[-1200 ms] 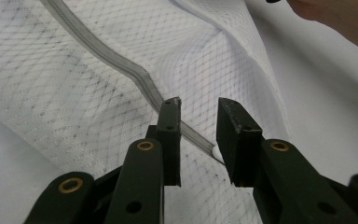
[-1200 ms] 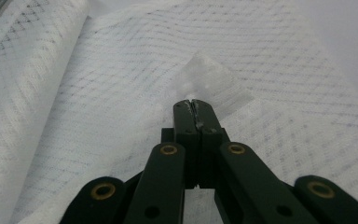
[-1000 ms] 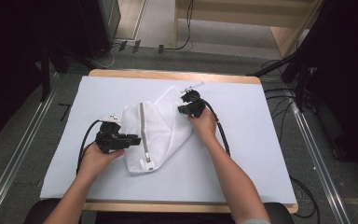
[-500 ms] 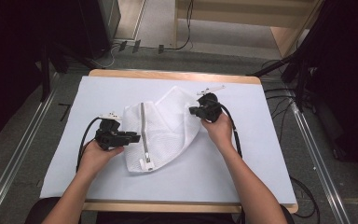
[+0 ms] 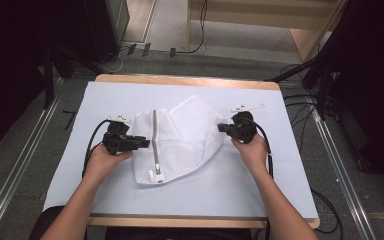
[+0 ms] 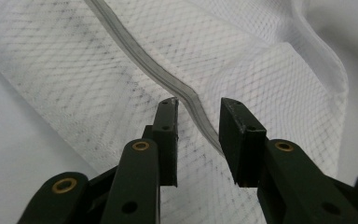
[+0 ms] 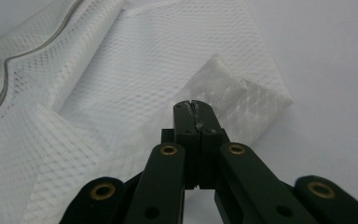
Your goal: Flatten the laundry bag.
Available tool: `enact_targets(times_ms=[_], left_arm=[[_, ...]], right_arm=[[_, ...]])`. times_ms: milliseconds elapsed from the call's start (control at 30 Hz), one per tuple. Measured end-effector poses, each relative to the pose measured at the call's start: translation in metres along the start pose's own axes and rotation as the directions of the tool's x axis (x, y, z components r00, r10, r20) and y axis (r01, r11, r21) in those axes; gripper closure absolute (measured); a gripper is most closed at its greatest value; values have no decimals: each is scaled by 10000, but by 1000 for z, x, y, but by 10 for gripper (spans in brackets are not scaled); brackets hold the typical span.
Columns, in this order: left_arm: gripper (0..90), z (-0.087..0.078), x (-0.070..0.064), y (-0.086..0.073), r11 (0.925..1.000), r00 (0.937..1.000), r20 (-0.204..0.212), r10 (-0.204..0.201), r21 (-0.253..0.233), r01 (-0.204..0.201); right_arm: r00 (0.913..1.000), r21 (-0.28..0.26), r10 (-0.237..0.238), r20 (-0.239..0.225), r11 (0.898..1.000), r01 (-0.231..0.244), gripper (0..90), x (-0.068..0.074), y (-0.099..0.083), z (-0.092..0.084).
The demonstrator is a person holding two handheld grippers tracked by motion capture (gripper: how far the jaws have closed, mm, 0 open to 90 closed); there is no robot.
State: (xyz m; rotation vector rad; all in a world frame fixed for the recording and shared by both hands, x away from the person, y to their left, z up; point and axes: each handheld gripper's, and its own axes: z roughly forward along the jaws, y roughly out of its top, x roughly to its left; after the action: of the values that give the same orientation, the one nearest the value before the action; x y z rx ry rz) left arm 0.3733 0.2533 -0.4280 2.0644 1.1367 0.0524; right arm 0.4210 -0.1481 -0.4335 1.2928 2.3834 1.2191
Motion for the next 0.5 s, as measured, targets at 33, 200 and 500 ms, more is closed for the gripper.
enact_targets(times_ms=[33, 200, 500], left_arm=[[686, 1, 3, 2, 10000, 10000, 41, -46, -47, 46], [682, 5, 8, 9, 10000, 10000, -21, -24, 42, 24], [669, 8, 15, 14, 10000, 9999, -92, -60, 10, 60]], right_arm=[[10000, 11, 9, 11, 10000, -9, 900, 0, -3, -2], [9997, 127, 247, 87, 9996, -248, 900, -4, -19, -10], [9976, 115, 580, 367, 9982, -584, 900, -11, -38, -29]])
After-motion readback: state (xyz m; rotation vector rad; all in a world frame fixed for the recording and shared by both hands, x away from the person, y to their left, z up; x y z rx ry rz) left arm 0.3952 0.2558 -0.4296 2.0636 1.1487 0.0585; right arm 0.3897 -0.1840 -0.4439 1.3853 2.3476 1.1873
